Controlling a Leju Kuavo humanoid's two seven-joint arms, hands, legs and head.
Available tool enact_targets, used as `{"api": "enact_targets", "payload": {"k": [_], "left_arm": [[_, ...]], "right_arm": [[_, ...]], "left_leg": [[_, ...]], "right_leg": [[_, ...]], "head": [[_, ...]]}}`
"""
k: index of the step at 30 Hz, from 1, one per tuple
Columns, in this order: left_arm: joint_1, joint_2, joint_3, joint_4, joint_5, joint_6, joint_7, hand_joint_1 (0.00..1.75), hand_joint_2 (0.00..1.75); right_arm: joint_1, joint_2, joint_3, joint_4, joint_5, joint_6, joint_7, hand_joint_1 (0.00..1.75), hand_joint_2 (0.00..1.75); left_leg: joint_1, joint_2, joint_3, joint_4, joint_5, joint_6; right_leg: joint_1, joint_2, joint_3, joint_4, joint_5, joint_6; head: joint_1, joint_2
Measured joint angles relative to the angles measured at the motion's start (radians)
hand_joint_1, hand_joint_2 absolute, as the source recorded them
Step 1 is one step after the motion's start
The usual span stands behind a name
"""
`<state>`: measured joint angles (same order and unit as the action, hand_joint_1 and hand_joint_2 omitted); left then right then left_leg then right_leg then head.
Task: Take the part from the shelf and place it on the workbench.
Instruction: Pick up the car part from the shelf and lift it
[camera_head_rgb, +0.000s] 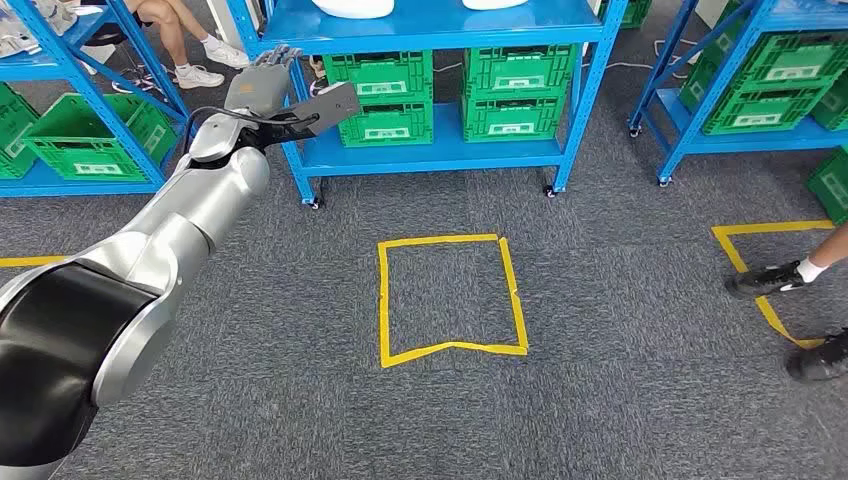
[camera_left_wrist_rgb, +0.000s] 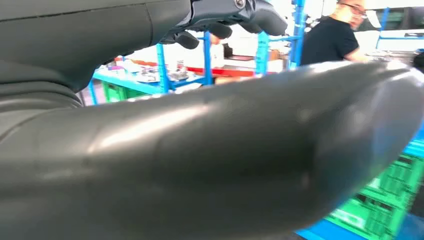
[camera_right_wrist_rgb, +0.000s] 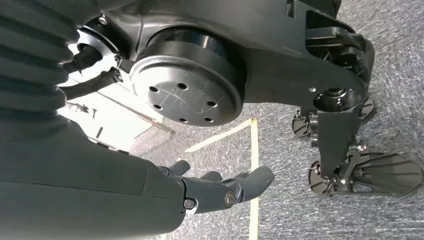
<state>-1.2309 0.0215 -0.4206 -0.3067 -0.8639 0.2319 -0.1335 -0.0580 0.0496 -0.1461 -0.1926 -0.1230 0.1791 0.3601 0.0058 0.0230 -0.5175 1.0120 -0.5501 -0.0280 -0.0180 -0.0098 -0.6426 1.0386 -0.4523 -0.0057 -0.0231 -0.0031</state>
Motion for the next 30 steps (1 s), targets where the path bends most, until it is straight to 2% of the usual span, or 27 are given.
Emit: {"api": "enact_targets", "payload": {"k": [2, 3, 5, 6, 7, 8, 10, 11, 12, 13, 16, 17, 19, 21, 22, 23, 24, 26, 27, 28, 30], "left_arm": [[-0.001, 0.001, 0.000, -0.001, 0.000, 0.000, -0.001, 0.00, 0.00], [-0.001, 0.003, 0.000, -0.002, -0.001, 0.001, -0.001, 0.00, 0.00], [0.006, 0.008, 0.000, 0.001, -0.001, 0.000, -0.001, 0.00, 0.00], [0.012, 0.011, 0.000, 0.002, -0.002, 0.000, -0.001, 0.00, 0.00], [0.017, 0.013, 0.000, 0.003, -0.002, 0.000, -0.001, 0.00, 0.00], [0.021, 0.015, 0.000, 0.003, -0.002, 0.000, -0.002, 0.00, 0.00], [0.022, 0.018, 0.000, 0.003, -0.003, 0.000, -0.003, 0.00, 0.00], [0.022, 0.020, 0.000, 0.003, -0.003, 0.000, -0.004, 0.00, 0.00], [0.020, 0.021, 0.000, 0.003, -0.004, -0.001, -0.005, 0.00, 0.00], [0.019, 0.021, 0.000, 0.002, -0.004, -0.001, -0.005, 0.00, 0.00], [0.016, 0.020, 0.000, -0.002, -0.005, -0.002, -0.004, 0.00, 0.00], [0.014, 0.019, 0.000, -0.004, -0.006, -0.002, -0.004, 0.00, 0.00], [0.011, 0.019, 0.000, -0.005, -0.011, -0.002, -0.003, 0.00, 0.00], [0.015, 0.019, 0.000, -0.004, -0.016, -0.005, -0.002, 0.00, 0.00], [0.018, 0.019, 0.000, -0.003, -0.018, -0.006, -0.002, 0.00, 0.00], [0.022, 0.020, 0.000, -0.002, -0.020, -0.007, -0.002, 0.00, 0.00], [0.023, 0.021, 0.000, -0.001, -0.020, -0.007, -0.002, 0.00, 0.00], [0.024, 0.021, 0.000, 0.002, -0.021, -0.008, -0.001, 0.00, 0.00], [0.024, 0.022, 0.000, 0.003, -0.022, -0.009, 0.000, 0.00, 0.00], [0.023, 0.022, 0.000, 0.004, -0.023, -0.010, 0.001, 0.00, 0.00], [0.022, 0.025, 0.000, 0.002, -0.023, -0.011, 0.003, 0.00, 0.00]], "right_arm": [[0.000, 0.000, 0.000, 0.000, -0.002, 0.000, 0.001, 0.00, 0.00], [-0.001, 0.000, 0.000, 0.000, -0.005, 0.000, 0.002, 0.00, 0.00], [-0.001, 0.000, -0.002, 0.000, -0.012, 0.000, 0.002, 0.00, 0.00], [0.000, 0.000, -0.003, 0.000, -0.017, 0.000, 0.003, 0.00, 0.00], [0.001, 0.000, -0.005, 0.000, -0.022, 0.000, 0.004, 0.00, 0.00], [0.002, 0.000, -0.007, 0.000, -0.027, 0.000, 0.005, 0.00, 0.00], [0.003, 0.001, -0.012, 0.000, -0.037, 0.000, 0.006, 0.00, 0.00], [0.003, 0.001, -0.015, 0.000, -0.042, 0.000, 0.002, 0.00, 0.00], [0.003, 0.002, -0.019, 0.000, -0.045, 0.000, -0.003, 0.00, 0.00], [0.003, 0.003, -0.023, 0.000, -0.048, 0.000, -0.008, 0.00, 0.00], [0.003, 0.003, -0.031, 0.000, -0.057, 0.000, -0.009, 0.00, 0.00], [0.003, 0.003, -0.032, 0.000, -0.062, 0.000, -0.004, 0.00, 0.00], [0.002, 0.003, -0.035, 0.000, -0.073, 0.000, 0.001, 0.00, 0.00], [0.004, 0.003, -0.042, 0.000, -0.082, 0.000, 0.003, 0.00, 0.00], [0.005, 0.003, -0.046, 0.000, -0.084, 0.000, 0.006, 0.00, 0.00], [0.006, 0.003, -0.049, 0.000, -0.086, 0.000, 0.009, 0.00, 0.00], [0.007, 0.003, -0.052, 0.000, -0.087, 0.000, 0.012, 0.00, 0.00], [0.009, 0.003, -0.055, 0.000, -0.087, 0.000, 0.012, 0.00, 0.00], [0.009, 0.003, -0.055, 0.000, -0.087, 0.000, 0.009, 0.00, 0.00], [0.009, 0.003, -0.056, 0.000, -0.087, 0.000, 0.006, 0.00, 0.00], [0.008, 0.003, -0.056, 0.000, -0.086, 0.000, 0.007, 0.00, 0.00]], "left_leg": [[0.001, -0.006, -0.019, 0.041, -0.016, -0.004], [0.002, -0.010, -0.046, 0.093, -0.035, -0.007], [0.003, -0.016, -0.137, 0.236, -0.073, -0.009], [0.003, -0.018, -0.179, 0.287, -0.073, -0.008], [0.002, -0.018, -0.206, 0.304, -0.055, -0.007], [0.002, -0.019, -0.211, 0.280, -0.015, -0.003], [0.000, -0.021, -0.178, 0.157, 0.084, 0.008], [-0.004, -0.023, -0.155, 0.097, 0.113, 0.015], [-0.008, -0.024, -0.136, 0.054, 0.123, 0.020], [-0.012, -0.025, -0.125, 0.033, 0.117, 0.025], [-0.009, -0.028, -0.098, 0.005, 0.098, 0.040], [-0.006, -0.028, -0.086, 0.001, 0.093, 0.047], [-0.003, -0.028, -0.064, -0.004, 0.079, 0.055], [-0.003, -0.029, -0.045, -0.004, 0.061, 0.056], [-0.002, -0.030, -0.033, -0.004, 0.050, 0.054], [-0.002, -0.030, -0.018, -0.004, 0.038, 0.052], [0.000, -0.030, -0.001, -0.004, 0.025, 0.049], [0.000, -0.029, 0.026, -0.003, -0.002, 0.041], [-0.001, -0.029, 0.035, -0.005, -0.015, 0.035], [-0.002, -0.029, 0.044, -0.007, -0.022, 0.028], [-0.003, -0.029, 0.056, -0.005, -0.020, 0.012]], "right_leg": [[-0.001, 0.002, 0.008, -0.002, -0.005, -0.008], [-0.002, 0.005, 0.016, -0.004, -0.009, -0.014], [0.000, 0.013, 0.029, -0.005, -0.021, -0.021], [0.001, 0.017, 0.037, -0.005, -0.028, -0.022], [0.002, 0.020, 0.047, -0.005, -0.037, -0.022], [0.003, 0.024, 0.059, -0.005, -0.046, -0.022], [0.005, 0.028, 0.085, -0.006, -0.064, -0.019], [0.005, 0.030, 0.094, -0.008, -0.073, -0.015], [0.005, 0.031, 0.100, -0.010, -0.079, -0.010], [0.005, 0.032, 0.102, -0.010, -0.081, -0.004], [0.005, 0.027, 0.099, 0.012, -0.074, 0.011], [0.005, 0.024, 0.082, 0.043, -0.073, 0.014], [0.003, 0.019, 0.009, 0.155, -0.090, 0.021], [0.001, 0.017, -0.081, 0.255, -0.127, 0.028], [0.000, 0.017, -0.109, 0.266, -0.134, 0.031], [0.000, 0.016, -0.121, 0.245, -0.122, 0.033], [0.000, 0.014, -0.116, 0.193, -0.088, 0.034], [0.002, 0.006, -0.088, 0.060, 0.019, 0.029], [0.004, 0.003, -0.076, 0.015, 0.054, 0.023], [0.007, 0.001, -0.069, -0.009, 0.072, 0.016], [0.009, 0.003, -0.054, -0.016, 0.059, -0.001]], "head": [[-0.003, 0.000], [-0.006, 0.000], [-0.009, 0.000], [-0.010, 0.000], [-0.010, 0.000], [-0.011, 0.000], [-0.011, 0.000], [-0.011, 0.000], [-0.010, 0.000], [-0.010, 0.000], [-0.011, 0.000], [-0.010, 0.000], [-0.008, 0.000], [-0.008, 0.000], [-0.008, 0.000], [-0.008, 0.000], [-0.008, 0.000], [-0.006, 0.000], [-0.006, 0.000], [-0.005, 0.000], [-0.006, 0.000]]}}
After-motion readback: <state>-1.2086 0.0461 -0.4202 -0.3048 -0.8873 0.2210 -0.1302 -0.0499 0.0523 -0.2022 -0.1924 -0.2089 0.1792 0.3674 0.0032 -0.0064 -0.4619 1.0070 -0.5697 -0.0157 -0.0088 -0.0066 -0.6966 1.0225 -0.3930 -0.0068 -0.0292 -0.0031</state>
